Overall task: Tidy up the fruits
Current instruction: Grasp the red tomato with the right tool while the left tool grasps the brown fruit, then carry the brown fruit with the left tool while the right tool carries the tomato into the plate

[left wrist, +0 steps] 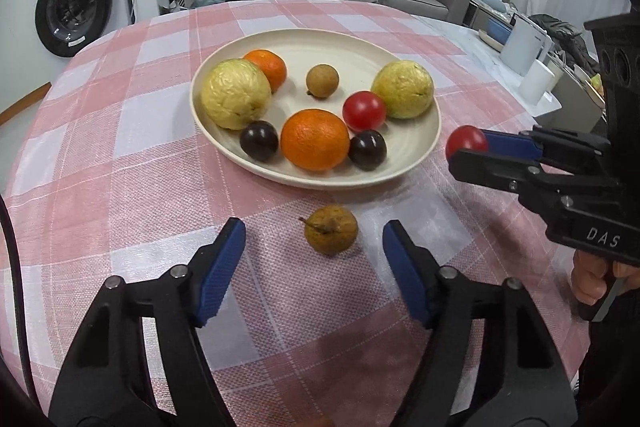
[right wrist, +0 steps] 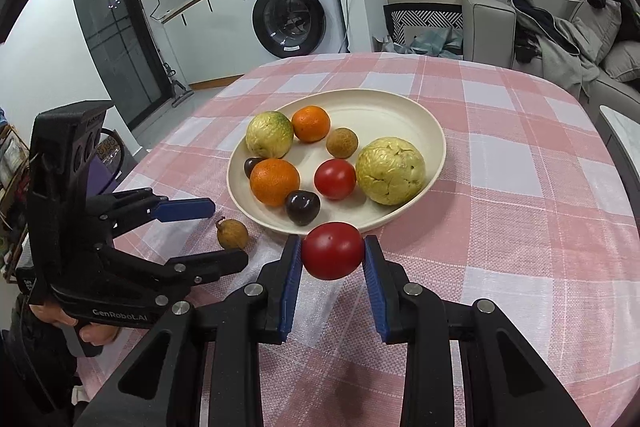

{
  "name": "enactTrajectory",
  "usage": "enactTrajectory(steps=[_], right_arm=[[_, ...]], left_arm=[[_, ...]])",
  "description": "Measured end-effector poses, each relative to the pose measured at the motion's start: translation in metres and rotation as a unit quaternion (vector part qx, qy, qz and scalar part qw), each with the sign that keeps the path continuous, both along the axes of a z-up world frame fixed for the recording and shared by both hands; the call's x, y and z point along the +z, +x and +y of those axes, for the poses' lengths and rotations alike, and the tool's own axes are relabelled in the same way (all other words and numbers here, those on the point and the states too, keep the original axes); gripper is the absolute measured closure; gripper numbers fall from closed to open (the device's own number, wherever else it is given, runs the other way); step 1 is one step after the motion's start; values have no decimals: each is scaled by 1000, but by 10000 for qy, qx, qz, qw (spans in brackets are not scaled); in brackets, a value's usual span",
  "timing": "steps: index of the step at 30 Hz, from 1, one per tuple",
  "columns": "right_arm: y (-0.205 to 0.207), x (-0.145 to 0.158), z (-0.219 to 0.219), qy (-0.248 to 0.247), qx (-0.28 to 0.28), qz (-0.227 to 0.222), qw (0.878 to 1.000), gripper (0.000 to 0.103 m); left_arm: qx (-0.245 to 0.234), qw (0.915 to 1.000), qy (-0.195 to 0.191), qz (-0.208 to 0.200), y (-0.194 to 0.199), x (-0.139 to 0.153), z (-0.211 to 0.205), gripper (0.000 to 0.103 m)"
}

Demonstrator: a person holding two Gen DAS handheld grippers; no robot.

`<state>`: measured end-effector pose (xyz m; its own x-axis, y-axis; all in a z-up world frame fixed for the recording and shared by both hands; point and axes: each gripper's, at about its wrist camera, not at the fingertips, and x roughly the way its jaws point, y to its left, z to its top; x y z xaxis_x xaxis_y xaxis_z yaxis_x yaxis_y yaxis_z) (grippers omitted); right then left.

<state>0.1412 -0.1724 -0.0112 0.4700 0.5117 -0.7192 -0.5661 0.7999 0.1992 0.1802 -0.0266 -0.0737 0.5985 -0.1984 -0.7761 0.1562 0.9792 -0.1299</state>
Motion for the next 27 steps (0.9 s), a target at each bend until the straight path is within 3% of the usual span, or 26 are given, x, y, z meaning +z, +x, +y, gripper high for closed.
enactTrajectory(steps=[3, 4, 5, 14, 27], right_arm=[[0, -1, 1, -20, 3, 2, 10000, 72], [0, -1, 1, -16, 5, 4, 10000, 72], [0, -1, 1, -14, 9, 7, 10000, 72], [1, -1, -1, -6, -15, -10, 10000, 72], [-3, 16, -11, 220, -189, -380, 9989, 72]], left_arm=[[-143, 9999, 60, -8, -1, -1, -5, 63], [-182, 9998, 97, -38, -2, -1, -6, 75], [-235, 9997, 105, -43, -2, -1, -7, 79], [-317, 9992, -17, -239, -7, 7, -7, 79], [44, 9934, -271, -1116, -22, 51, 12, 79]])
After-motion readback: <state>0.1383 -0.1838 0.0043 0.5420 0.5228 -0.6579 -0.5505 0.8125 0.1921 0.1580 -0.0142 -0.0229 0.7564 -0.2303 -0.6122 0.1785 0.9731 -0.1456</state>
